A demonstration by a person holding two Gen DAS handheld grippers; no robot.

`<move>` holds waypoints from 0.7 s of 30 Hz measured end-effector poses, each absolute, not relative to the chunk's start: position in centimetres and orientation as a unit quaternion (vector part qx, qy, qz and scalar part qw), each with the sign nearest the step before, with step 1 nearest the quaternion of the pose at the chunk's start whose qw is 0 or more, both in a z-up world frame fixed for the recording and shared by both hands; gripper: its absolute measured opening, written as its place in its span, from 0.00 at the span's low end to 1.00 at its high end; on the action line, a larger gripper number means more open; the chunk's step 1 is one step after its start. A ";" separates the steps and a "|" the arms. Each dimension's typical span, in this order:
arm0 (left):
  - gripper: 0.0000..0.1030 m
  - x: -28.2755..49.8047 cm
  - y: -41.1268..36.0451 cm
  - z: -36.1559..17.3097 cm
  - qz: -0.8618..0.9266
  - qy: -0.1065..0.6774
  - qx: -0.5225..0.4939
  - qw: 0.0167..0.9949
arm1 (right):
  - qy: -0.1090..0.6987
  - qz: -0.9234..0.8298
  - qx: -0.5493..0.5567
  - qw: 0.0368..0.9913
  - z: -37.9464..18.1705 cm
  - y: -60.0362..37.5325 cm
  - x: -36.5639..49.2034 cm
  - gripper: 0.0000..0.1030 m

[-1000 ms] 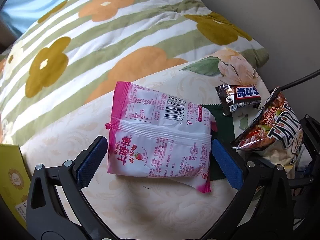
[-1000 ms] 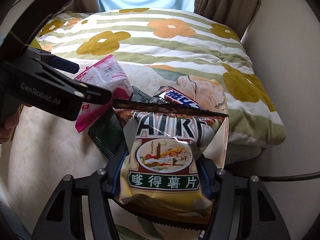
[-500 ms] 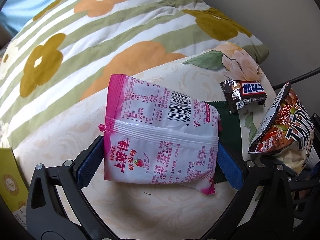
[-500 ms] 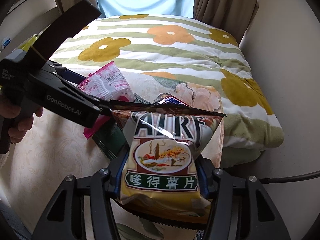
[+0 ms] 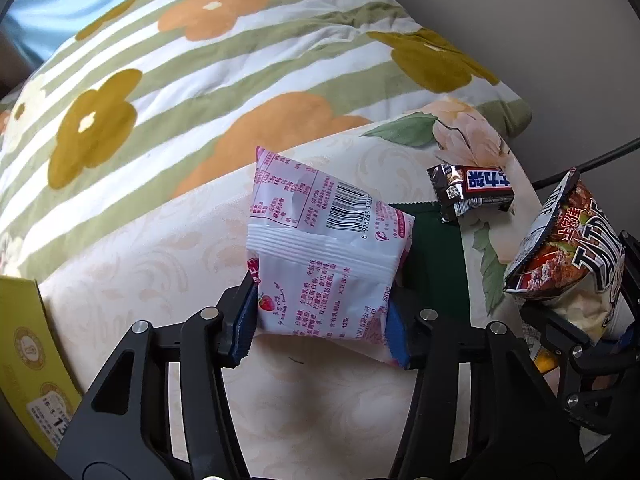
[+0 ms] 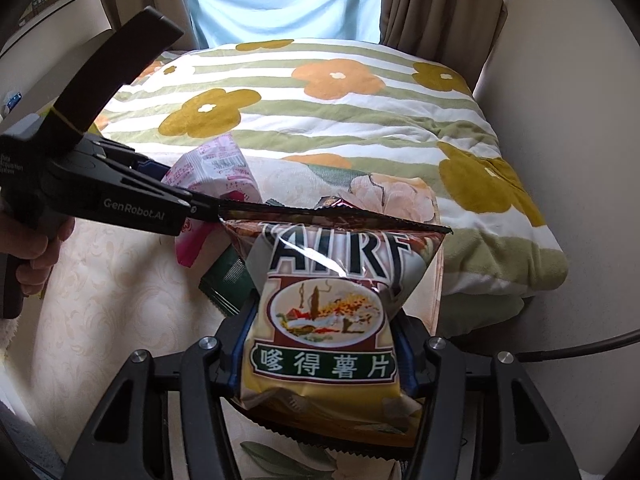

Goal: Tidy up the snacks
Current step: 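Grasp the pink candy bag with the left tool while the right tool grasps the chip bag, then carry both bags over the yellow box and open the left tool to drop the pink bag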

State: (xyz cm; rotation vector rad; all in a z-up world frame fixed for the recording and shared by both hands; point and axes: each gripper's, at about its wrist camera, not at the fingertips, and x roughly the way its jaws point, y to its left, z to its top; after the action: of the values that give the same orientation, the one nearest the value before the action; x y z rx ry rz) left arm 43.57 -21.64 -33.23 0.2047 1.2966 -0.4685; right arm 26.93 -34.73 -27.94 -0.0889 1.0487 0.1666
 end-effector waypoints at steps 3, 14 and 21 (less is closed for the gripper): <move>0.47 42.8 -21.2 -31.8 -0.213 0.587 0.087 0.776 | 0.493 0.080 -0.036 0.866 -27.1 -34.8 26.4 0.51; 0.47 38.3 -18.7 -21.9 -0.185 0.525 0.052 0.829 | 0.484 0.099 -0.026 0.869 -21.2 -34.1 24.7 0.51; 0.47 34.5 -13.7 -16.2 -0.136 0.495 0.008 0.858 | 0.450 0.134 -0.047 0.882 -16.7 -31.2 24.0 0.51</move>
State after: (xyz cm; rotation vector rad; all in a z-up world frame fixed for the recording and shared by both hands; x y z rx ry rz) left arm 34.51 -13.70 -16.25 0.0178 1.0390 -0.2856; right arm 23.95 -31.21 -16.70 -0.0970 0.9367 0.2792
